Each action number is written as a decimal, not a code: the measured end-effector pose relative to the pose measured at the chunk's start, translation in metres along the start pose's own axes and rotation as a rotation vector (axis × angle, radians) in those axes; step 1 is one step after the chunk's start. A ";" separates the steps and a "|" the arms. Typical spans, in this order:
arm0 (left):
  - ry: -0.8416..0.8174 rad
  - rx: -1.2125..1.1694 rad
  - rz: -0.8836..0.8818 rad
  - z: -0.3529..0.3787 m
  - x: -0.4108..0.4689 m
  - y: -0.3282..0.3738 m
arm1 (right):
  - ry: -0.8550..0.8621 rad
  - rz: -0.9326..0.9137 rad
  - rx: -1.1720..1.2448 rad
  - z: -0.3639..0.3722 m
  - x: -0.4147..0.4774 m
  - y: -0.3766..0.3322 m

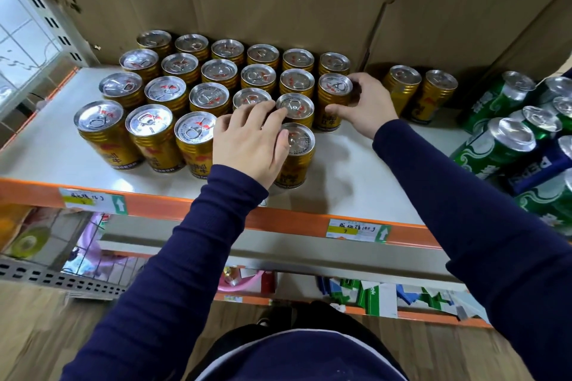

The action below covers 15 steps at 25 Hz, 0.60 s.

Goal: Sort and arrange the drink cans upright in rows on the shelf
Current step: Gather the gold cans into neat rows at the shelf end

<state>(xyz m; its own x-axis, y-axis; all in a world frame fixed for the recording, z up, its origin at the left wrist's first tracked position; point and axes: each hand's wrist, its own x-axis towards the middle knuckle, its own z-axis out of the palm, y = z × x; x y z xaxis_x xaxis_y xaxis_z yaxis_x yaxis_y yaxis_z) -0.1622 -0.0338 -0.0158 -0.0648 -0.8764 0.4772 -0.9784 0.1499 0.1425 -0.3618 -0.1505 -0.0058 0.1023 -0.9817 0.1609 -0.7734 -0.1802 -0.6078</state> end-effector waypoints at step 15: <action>-0.101 -0.164 -0.054 -0.016 0.026 0.017 | 0.119 -0.096 -0.316 -0.067 -0.001 0.031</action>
<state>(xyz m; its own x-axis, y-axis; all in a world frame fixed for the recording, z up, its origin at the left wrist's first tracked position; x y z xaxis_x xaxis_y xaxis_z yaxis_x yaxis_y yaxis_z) -0.1777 -0.0464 0.0126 -0.0400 -0.9253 0.3770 -0.9362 0.1666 0.3094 -0.4275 -0.1504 0.0275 0.1247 -0.9438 0.3060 -0.9212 -0.2247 -0.3175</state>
